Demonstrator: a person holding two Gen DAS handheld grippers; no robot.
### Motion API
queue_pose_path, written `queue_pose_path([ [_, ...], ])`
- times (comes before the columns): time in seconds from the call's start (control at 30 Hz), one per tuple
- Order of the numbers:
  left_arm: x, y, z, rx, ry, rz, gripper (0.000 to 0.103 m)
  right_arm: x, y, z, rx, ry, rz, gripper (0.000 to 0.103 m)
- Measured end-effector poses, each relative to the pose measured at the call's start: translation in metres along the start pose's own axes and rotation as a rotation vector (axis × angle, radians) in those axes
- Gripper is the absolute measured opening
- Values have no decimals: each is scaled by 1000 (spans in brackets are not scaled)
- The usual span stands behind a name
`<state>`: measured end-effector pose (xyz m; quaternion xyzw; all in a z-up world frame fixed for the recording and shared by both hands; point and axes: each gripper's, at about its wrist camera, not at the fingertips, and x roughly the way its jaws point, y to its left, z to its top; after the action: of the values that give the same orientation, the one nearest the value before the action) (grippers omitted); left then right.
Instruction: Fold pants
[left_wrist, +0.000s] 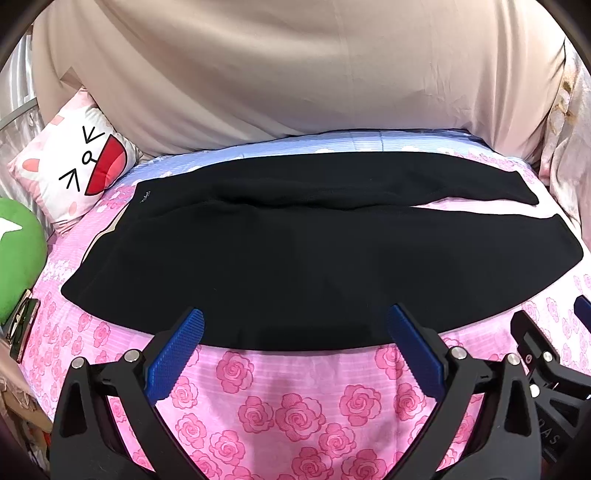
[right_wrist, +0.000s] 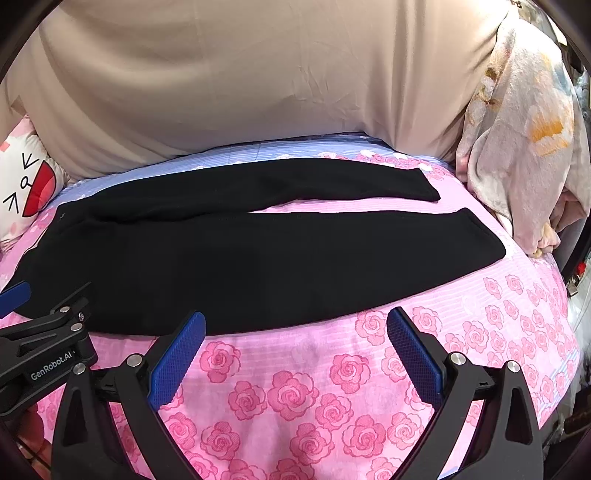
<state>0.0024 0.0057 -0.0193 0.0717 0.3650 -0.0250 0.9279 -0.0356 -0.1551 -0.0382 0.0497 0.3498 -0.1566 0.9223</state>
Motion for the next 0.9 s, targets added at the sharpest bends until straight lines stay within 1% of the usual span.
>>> queue_pose_path([
  [0.9,3,1,4,12,8,-3,98,2,2,4,-8,3,9,97],
])
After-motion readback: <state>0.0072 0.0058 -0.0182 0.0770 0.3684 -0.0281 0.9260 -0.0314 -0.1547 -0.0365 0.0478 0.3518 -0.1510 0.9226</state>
